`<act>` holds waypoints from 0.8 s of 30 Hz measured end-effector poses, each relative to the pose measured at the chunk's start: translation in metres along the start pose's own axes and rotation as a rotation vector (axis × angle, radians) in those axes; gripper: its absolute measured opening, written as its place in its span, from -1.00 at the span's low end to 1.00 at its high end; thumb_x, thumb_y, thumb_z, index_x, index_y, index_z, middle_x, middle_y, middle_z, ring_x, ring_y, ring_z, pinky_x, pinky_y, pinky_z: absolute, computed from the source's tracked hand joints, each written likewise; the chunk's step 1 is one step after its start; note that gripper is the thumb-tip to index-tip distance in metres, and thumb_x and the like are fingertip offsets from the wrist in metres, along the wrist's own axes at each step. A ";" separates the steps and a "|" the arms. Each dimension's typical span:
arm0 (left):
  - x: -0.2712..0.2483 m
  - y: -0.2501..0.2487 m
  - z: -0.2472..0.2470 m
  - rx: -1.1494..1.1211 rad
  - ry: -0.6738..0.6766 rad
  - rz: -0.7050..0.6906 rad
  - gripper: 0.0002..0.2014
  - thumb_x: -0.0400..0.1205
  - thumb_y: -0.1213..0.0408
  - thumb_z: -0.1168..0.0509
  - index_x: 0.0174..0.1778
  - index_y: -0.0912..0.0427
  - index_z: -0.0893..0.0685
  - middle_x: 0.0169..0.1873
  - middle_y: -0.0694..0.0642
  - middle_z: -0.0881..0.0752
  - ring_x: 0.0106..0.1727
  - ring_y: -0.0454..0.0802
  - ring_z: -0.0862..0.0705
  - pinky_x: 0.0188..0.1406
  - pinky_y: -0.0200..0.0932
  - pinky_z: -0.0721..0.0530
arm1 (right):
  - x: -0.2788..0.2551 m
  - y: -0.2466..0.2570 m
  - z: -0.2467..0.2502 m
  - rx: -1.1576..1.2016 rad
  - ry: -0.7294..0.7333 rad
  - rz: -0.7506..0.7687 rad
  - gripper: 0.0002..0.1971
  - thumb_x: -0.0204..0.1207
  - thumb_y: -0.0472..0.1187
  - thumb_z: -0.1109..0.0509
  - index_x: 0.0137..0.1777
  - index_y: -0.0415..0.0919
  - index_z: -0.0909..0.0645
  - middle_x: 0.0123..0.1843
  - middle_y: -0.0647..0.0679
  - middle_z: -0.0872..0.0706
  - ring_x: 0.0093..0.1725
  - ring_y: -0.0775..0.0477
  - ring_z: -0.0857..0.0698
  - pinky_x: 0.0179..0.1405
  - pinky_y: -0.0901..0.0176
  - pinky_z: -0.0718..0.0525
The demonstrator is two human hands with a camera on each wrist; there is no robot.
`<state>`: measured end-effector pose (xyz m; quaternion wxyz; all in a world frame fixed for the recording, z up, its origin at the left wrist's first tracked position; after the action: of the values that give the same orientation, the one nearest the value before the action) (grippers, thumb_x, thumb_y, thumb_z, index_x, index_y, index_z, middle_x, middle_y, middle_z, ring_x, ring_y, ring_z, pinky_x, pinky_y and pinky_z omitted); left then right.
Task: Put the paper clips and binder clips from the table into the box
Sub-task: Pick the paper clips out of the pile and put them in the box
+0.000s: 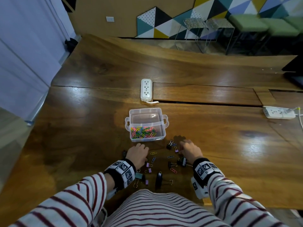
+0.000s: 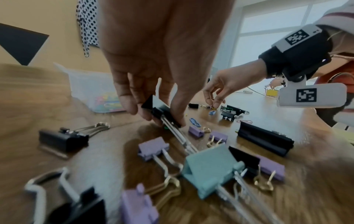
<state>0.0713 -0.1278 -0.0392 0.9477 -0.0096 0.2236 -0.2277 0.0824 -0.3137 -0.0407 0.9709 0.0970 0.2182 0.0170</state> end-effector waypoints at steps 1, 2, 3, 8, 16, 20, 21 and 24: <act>0.000 -0.001 -0.001 0.023 0.005 0.000 -0.65 0.61 0.20 -0.27 0.27 0.23 -0.46 0.25 0.19 -0.54 0.32 0.15 -0.45 0.20 0.01 -0.51 | -0.001 0.001 0.001 0.004 0.003 0.015 -0.74 0.57 -0.26 -0.27 0.24 -0.25 -0.46 0.30 -0.17 -0.54 0.33 -0.16 -0.51 0.22 -0.02 -0.59; 0.001 -0.003 -0.002 0.045 0.015 0.001 -0.64 0.60 0.22 -0.27 0.28 0.24 -0.46 0.26 0.20 -0.53 0.33 0.16 -0.43 0.23 0.02 -0.50 | -0.002 0.002 0.002 0.008 -0.006 0.032 -0.76 0.57 -0.25 -0.26 0.21 -0.26 -0.46 0.27 -0.17 -0.57 0.30 -0.16 -0.53 0.18 -0.01 -0.60; 0.002 -0.004 -0.003 0.064 0.026 0.001 -0.63 0.59 0.23 -0.28 0.29 0.24 -0.45 0.27 0.21 -0.52 0.35 0.17 -0.42 0.25 0.02 -0.48 | -0.004 0.002 0.004 0.020 -0.012 0.038 -0.79 0.58 -0.24 -0.25 0.18 -0.26 -0.46 0.22 -0.18 -0.60 0.25 -0.16 -0.56 0.14 0.00 -0.61; 0.003 -0.019 -0.007 0.197 0.082 -0.059 -0.50 0.54 0.12 -0.33 0.37 0.19 -0.42 0.31 0.24 -0.48 0.37 0.20 -0.39 0.32 0.04 -0.42 | -0.014 0.015 0.007 0.182 -0.017 0.112 -0.80 0.58 -0.25 -0.24 0.18 -0.15 -0.44 0.15 -0.19 -0.62 0.09 -0.19 -0.64 0.04 0.00 -0.65; 0.003 -0.028 -0.003 0.273 0.079 -0.148 -0.62 0.59 0.19 -0.27 0.30 0.23 -0.51 0.27 0.24 -0.56 0.34 0.21 -0.43 0.32 0.06 -0.37 | -0.016 0.050 -0.013 -0.003 -0.055 0.237 -0.65 0.57 -0.31 -0.25 0.35 -0.20 -0.43 0.36 -0.14 -0.55 0.35 -0.11 -0.53 0.21 0.01 -0.66; 0.005 -0.016 0.005 0.074 0.045 -0.120 -0.66 0.60 0.29 -0.25 0.31 0.19 -0.48 0.25 0.19 -0.59 0.32 0.17 -0.49 0.29 0.03 -0.42 | -0.016 0.050 -0.009 -0.024 -0.093 0.246 -0.67 0.55 -0.31 -0.26 0.31 -0.21 -0.45 0.37 -0.11 -0.51 0.36 -0.08 -0.47 0.18 0.07 -0.66; 0.005 -0.013 0.006 0.041 0.047 -0.118 -0.67 0.60 0.31 -0.26 0.29 0.19 -0.48 0.25 0.19 -0.59 0.31 0.16 -0.49 0.28 0.03 -0.43 | -0.017 0.048 -0.009 -0.015 -0.088 0.238 -0.69 0.56 -0.30 -0.25 0.30 -0.21 -0.45 0.34 -0.12 -0.53 0.33 -0.08 -0.50 0.17 0.09 -0.66; 0.003 -0.006 0.005 -0.020 0.047 -0.113 -0.70 0.57 0.31 -0.31 0.22 0.18 -0.51 0.21 0.16 -0.60 0.28 0.13 -0.50 0.23 0.00 -0.44 | -0.023 0.036 -0.008 0.109 -0.070 0.159 -0.77 0.58 -0.24 -0.25 0.22 -0.17 -0.50 0.20 -0.13 -0.62 0.11 -0.06 -0.64 0.11 0.17 -0.65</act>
<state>0.0734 -0.1350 -0.0354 0.9277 -0.0263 0.2469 -0.2789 0.0583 -0.2789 -0.0308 0.9668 0.1672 0.1762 0.0787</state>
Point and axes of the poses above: each hand's wrist, its own x-axis towards the middle knuckle, its own z-axis out of the back of the hand, y = z × x, the point moved 9 cm from there along x, towards the middle knuckle
